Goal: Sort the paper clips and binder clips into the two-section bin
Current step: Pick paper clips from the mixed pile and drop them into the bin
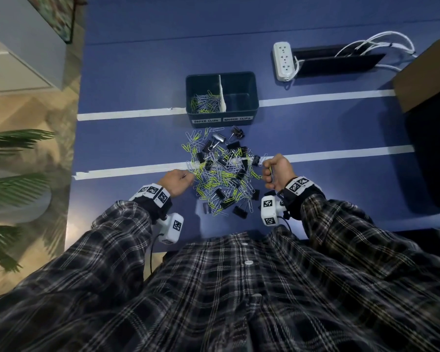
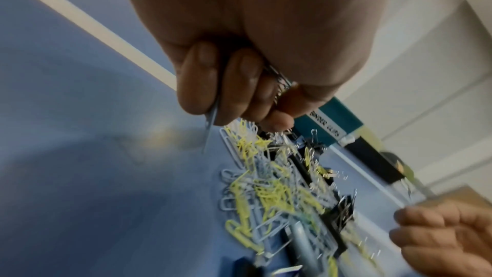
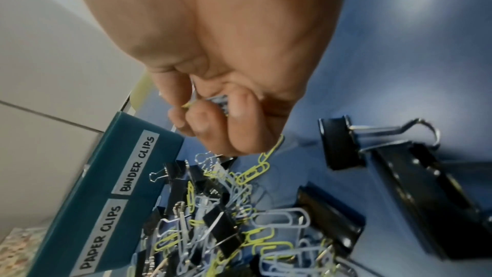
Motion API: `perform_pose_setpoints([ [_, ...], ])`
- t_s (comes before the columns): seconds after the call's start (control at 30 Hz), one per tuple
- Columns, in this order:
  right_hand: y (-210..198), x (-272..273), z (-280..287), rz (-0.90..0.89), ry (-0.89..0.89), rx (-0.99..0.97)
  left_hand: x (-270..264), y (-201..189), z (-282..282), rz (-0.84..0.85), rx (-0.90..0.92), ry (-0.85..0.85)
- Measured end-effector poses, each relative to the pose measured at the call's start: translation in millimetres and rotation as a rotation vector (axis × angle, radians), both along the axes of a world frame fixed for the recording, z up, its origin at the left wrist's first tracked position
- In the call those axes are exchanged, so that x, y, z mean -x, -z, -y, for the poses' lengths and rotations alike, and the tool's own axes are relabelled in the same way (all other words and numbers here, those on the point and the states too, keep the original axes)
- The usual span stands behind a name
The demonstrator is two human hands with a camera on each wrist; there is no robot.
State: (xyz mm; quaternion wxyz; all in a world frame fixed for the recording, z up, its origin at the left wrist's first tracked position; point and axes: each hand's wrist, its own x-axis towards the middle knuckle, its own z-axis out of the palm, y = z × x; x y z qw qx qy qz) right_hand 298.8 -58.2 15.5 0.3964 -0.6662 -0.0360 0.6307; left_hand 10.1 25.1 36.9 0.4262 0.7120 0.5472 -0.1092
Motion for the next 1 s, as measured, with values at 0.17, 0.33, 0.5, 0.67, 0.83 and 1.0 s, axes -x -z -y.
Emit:
perform_pose_setpoints([
  [0.17,-2,5,-7,-0.03,-0.052,-0.041,-9,-5,-3,0.174,0.079,-0.266],
  [0.33,-3,12,-6,0.213,-0.2,-0.011,-4,2,3,0.22,0.012,-0.19],
  [0.5,-5,27,-12,0.551,-0.618,-0.027,-6,7,7,0.074,-0.02,-0.078],
  [0.67,-6,61,-20,1.024,-1.045,-0.268,-26,4,5,-0.159,-0.066,0.022],
  [0.83,0,86,-29,1.244,-1.305,-0.209,-39,9,3,-0.247,-0.167,0.173],
  [1.0,-6,93,-27,1.262,-1.353,-0.157,-41,12,7,-0.21,-0.265,0.211],
])
